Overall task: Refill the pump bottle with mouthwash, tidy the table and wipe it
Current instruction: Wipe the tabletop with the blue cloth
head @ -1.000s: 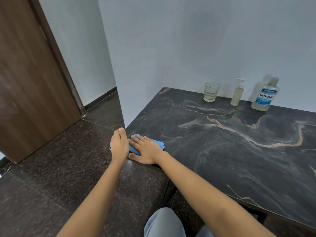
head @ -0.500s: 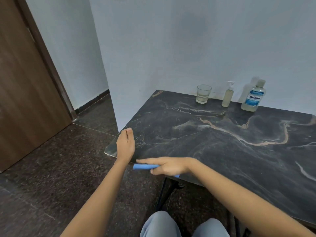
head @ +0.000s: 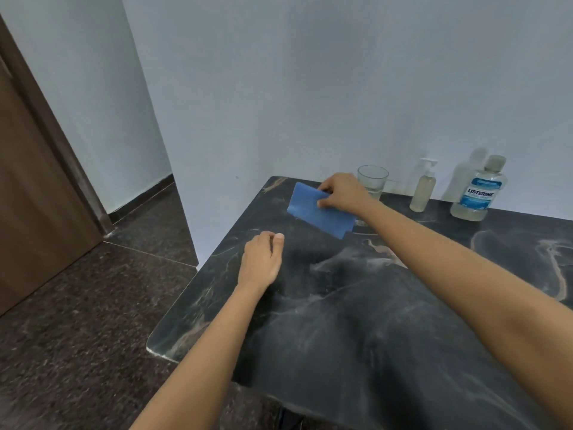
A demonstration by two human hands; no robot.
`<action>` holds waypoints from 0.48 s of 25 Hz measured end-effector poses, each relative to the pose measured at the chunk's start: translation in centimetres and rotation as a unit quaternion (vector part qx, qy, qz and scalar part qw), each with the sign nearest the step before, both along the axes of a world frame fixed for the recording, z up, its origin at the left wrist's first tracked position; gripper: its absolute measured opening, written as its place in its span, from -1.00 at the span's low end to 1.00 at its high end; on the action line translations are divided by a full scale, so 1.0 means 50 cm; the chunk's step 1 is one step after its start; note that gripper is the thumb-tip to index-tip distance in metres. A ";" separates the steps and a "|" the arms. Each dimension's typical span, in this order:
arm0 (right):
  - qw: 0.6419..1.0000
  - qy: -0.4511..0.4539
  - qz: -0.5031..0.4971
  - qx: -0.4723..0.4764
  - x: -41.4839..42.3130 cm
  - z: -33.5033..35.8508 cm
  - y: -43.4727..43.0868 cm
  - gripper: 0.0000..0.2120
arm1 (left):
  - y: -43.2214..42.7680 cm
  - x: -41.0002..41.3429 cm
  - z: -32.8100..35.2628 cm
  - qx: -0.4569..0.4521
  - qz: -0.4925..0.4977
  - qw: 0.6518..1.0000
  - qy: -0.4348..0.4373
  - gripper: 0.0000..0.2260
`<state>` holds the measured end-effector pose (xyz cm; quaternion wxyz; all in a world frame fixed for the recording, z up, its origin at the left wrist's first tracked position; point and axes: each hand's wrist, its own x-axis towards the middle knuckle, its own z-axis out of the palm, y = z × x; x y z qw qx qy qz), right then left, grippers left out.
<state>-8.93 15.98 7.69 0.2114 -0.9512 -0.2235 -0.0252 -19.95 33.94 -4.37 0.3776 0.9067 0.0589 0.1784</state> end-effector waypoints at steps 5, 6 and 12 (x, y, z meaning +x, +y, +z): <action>0.994 -0.062 -0.095 0.003 0.201 -0.049 0.049 -0.83 | -0.016 0.129 -0.010 0.042 -0.034 0.999 0.007 -0.61; 0.993 -0.070 -0.099 0.000 0.232 -0.062 0.059 -0.78 | -0.017 0.144 -0.020 0.053 -0.038 0.998 0.010 -0.62; 0.970 -0.171 -0.098 -0.144 0.333 -0.146 0.115 -0.72 | -0.023 0.164 -0.064 0.122 -0.036 0.992 0.003 -0.65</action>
